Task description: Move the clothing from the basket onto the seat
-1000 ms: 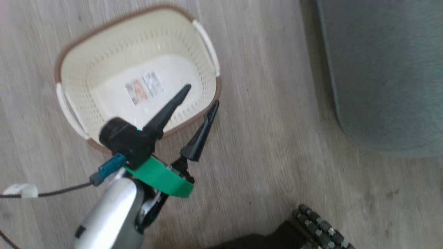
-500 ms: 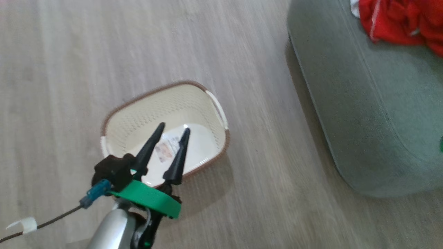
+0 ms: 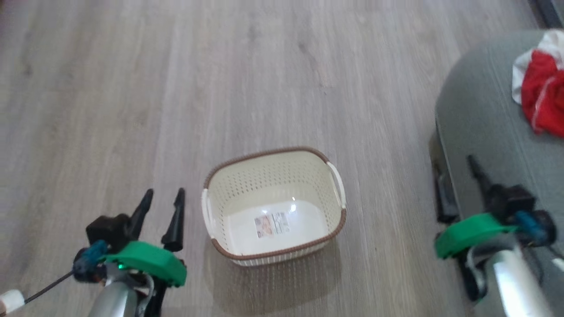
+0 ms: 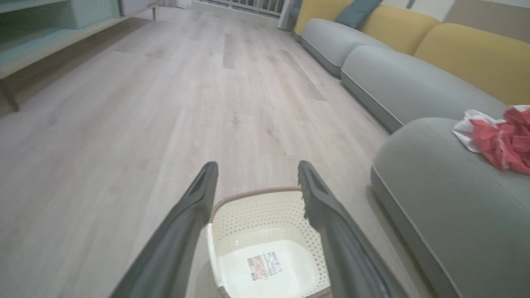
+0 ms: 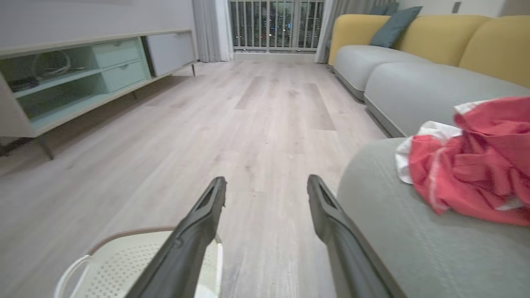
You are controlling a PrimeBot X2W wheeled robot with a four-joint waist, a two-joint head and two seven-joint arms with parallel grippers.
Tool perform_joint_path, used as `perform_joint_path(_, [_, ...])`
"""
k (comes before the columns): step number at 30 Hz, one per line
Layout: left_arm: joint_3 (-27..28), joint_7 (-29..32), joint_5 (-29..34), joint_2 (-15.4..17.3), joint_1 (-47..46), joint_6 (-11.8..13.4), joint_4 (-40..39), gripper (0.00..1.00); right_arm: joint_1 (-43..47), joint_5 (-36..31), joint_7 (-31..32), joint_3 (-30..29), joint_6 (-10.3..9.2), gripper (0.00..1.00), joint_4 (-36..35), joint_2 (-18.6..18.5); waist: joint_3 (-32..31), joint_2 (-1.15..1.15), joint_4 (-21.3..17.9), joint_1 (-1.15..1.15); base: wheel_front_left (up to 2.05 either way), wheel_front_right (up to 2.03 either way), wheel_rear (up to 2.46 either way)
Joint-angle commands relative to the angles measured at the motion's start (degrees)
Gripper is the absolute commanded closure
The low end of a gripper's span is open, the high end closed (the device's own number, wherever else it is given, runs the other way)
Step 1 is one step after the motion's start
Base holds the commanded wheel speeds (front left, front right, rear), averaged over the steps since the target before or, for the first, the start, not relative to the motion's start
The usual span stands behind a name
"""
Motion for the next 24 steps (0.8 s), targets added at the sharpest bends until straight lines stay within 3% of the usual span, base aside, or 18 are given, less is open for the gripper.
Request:
perform_joint_path(1, [2.81, -0.3, 0.97, 0.17, -0.89, 0.13, -0.95, 0.0, 0.27, -0.04, -0.37, 1.88, -0.02, 0.0, -1.52, 0.13, -2.75, 0.0, 2.17, 0.01, 0.0, 0.0, 0.0])
perform_joint_path(8, [6.38, -0.3, 2.68, -0.58, 0.55, -0.18, 0.57, 0.0, 3.02, -1.8, -0.37, 6.11, -0.02, 0.0, -0.18, 1.55, -4.56, 0.0, 2.48, 0.01, 0.0, 0.0, 0.0])
perform_joint_path(16, [5.43, -0.3, 3.22, -1.26, 0.62, -0.54, -0.34, 0.0, 3.59, -2.18, -0.37, 6.42, -0.02, 0.0, -0.51, 1.9, -4.6, 0.0, 2.39, 0.01, 0.0, 0.0, 0.0])
perform_joint_path(17, [3.82, 0.0, 3.28, -1.41, 2.65, -0.54, 1.72, 1.0, 4.71, -1.79, 0.0, 5.11, 0.0, 1.0, 1.33, 1.68, -4.61, 0.0, 2.4, 0.01, 0.0, 0.0, 0.0])
perform_joint_path(24, [3.92, 0.7, 1.37, -1.62, 3.89, -0.54, 4.35, 1.0, 5.49, 0.38, 0.86, 4.62, 0.0, 1.0, 4.41, 1.72, -4.62, 0.0, 2.32, 0.01, 0.0, 0.0, 0.0])
